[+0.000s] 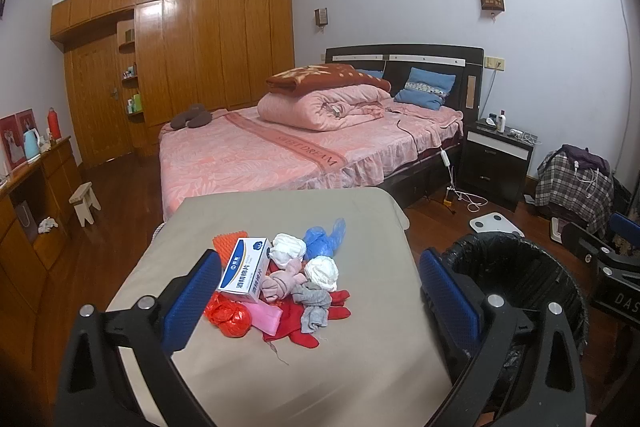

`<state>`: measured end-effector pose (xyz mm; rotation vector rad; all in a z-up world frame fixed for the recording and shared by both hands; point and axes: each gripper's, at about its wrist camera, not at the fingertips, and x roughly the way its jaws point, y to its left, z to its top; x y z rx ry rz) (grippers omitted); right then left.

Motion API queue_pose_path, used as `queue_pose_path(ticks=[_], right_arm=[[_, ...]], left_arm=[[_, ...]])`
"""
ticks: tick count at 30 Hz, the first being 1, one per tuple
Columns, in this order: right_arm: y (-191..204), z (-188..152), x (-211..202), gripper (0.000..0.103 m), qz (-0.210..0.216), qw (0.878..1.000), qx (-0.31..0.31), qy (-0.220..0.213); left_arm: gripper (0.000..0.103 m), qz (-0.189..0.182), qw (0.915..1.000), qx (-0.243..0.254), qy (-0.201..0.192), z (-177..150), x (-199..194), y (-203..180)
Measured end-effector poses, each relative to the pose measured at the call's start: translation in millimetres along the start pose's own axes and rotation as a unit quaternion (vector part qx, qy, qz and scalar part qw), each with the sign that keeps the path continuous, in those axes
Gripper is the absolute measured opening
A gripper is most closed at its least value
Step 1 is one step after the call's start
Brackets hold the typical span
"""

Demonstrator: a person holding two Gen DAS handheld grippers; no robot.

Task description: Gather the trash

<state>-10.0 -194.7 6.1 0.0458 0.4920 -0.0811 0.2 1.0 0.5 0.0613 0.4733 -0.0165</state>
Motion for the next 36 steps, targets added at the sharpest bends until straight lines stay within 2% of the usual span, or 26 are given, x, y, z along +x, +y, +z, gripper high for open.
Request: queue_pose_path(ticks=[36], right_arm=[[0.8,0.1,0.8,0.098,0.0,1.0,0.0,0.0]], left_arm=[[0.097,-0.001,1.0,-0.003,0.002,1.1,-0.3,-0.2]])
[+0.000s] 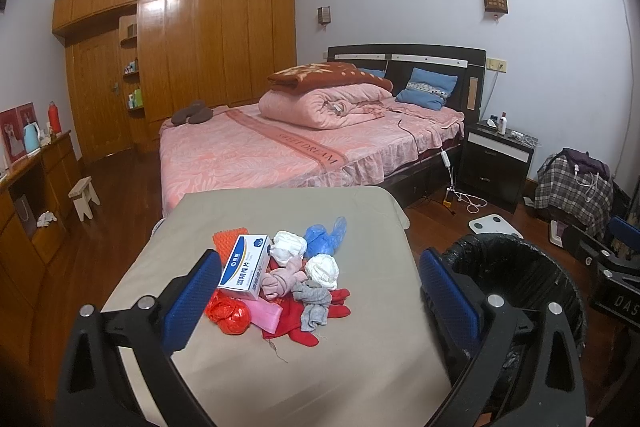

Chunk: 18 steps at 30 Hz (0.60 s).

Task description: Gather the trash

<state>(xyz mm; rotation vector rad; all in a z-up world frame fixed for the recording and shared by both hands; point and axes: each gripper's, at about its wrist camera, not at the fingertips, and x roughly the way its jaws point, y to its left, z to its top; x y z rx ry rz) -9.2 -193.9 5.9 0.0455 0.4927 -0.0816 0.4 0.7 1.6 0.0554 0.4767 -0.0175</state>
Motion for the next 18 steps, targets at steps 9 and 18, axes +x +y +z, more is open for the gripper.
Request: queue_pose_path(ticks=[9,18], right_arm=[[2.1,0.2,1.2,0.098,0.002,1.0,0.0,-0.001],[13.3,-1.7,11.6,0.098,0.009,1.0,-0.005,0.0]], left_arm=[[0.097,0.0,1.0,-0.001,0.001,-2.4,1.1,-1.2],[0.097,0.003,1.0,-0.008,0.001,-9.8,5.8,3.3]])
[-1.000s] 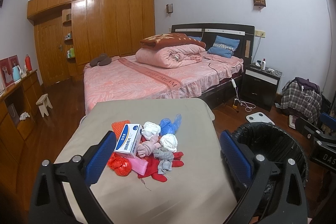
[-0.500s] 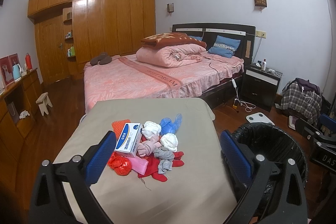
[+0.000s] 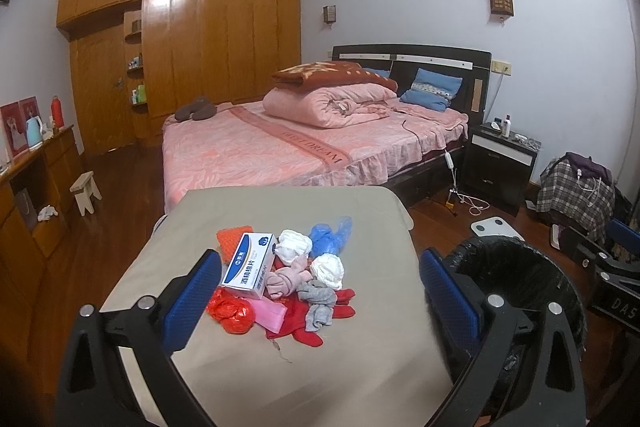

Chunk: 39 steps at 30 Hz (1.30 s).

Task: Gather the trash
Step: 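Grasp the white-blue wipe box with the left tool while the right tool grasps white tissue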

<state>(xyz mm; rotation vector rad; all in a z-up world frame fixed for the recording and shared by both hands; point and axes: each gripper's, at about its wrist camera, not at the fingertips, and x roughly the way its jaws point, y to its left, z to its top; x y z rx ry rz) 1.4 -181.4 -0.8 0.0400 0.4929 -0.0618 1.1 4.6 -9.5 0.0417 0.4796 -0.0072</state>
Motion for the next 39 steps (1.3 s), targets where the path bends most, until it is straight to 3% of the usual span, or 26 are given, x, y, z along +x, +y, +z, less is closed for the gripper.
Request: queue_pose_path(ticks=[9,15,19,23,28,32,39], right_arm=[[20.4,3.9,22.9,0.098,0.024,1.0,-0.008,0.001],[53.2,3.9,54.6,0.098,0.055,0.998,-0.021,0.011],[76.8,-0.4,79.7,0.098,0.074,0.996,-0.03,0.026],[106.5,-14.2,114.0,0.095,0.089,0.994,-0.046,0.05],[131.7,-29.6,149.2,0.08,0.107,0.988,-0.069,0.083],[136.6,-28.0,164.0,0.079,0.097,0.989,-0.073,0.085],[141.2,-21.3,187.5,0.079,0.085,0.99,-0.077,0.085]], left_arm=[[0.097,0.032,0.9994,-0.01,0.005,-0.2,12.9,19.8],[0.097,0.074,0.9965,-0.033,0.022,-10.5,39.0,66.1],[0.097,0.081,0.9949,-0.056,0.022,-25.0,53.5,95.8],[0.097,0.105,0.9928,-0.042,0.041,-35.8,78.6,115.7],[0.097,0.101,0.9922,-0.044,0.059,-48.5,103.7,131.5],[0.097,0.088,0.9924,-0.061,0.061,-50.2,120.9,140.2],[0.097,0.055,0.9943,-0.05,0.076,-48.2,161.8,132.9]])
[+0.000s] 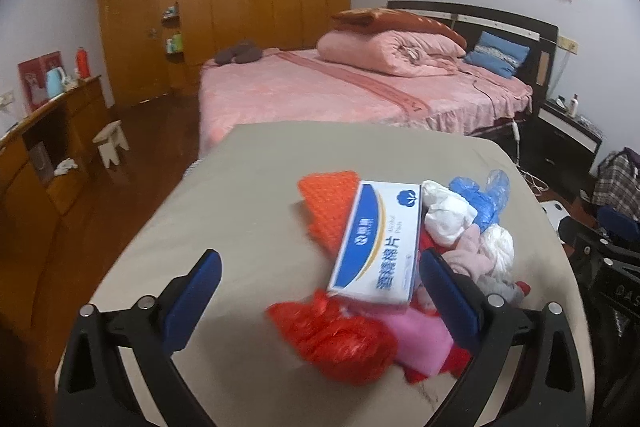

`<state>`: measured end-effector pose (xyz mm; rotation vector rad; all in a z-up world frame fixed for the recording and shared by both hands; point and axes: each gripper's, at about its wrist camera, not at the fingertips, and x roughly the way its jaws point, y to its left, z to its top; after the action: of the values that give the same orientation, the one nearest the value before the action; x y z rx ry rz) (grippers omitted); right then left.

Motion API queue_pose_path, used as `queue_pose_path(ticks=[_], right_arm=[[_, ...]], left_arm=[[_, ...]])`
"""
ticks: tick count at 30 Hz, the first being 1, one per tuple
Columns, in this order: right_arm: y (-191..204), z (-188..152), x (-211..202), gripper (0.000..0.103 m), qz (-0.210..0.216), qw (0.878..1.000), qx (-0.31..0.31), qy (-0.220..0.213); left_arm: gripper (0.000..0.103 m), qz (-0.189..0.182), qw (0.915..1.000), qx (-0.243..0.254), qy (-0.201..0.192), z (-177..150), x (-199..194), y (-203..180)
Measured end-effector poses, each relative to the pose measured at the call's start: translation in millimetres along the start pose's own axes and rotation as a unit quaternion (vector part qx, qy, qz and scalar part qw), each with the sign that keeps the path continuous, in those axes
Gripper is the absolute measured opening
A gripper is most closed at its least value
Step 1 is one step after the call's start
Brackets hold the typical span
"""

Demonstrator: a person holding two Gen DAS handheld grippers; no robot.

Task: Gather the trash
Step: 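Grasp the white-blue wipe box with the left tool while the right tool grasps white tissue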

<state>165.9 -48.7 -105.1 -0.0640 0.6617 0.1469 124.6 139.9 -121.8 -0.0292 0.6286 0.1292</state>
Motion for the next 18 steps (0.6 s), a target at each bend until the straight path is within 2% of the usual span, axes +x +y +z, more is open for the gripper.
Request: queue_pose_path(ticks=[11,13,14,16,18], right_arm=[[-6.4,3.8,23.3,0.079,-0.003,1.0,0.005,0.011],[-6.2,4.7,24.9,0.079,-0.003,1.0,0.004,0.011],[-6.4,4.9,24.7,0.079,-0.002,1.0,0.003,0.011],[-5.5,5.8,25.6,0.079,-0.001,1.0,0.001,0.01],[-3.4,7.3,27.2,0.079,0.003,1.0,0.0,0.01]], left_arm=[[0.096,-0.034,0.9981,0.01,0.05,-2.2,51.5,-11.5],[0.085,-0.046,0.9974,0.005,0.055,-2.4,55.0,-9.9],[0.08,-0.063,0.9963,-0.001,0.058,-2.9,56.4,-8.8],[0.061,-0.087,0.9941,-0.008,0.064,-3.4,58.0,-7.5],[0.058,-0.098,0.9931,-0.007,0.064,-3.2,56.6,-10.1]])
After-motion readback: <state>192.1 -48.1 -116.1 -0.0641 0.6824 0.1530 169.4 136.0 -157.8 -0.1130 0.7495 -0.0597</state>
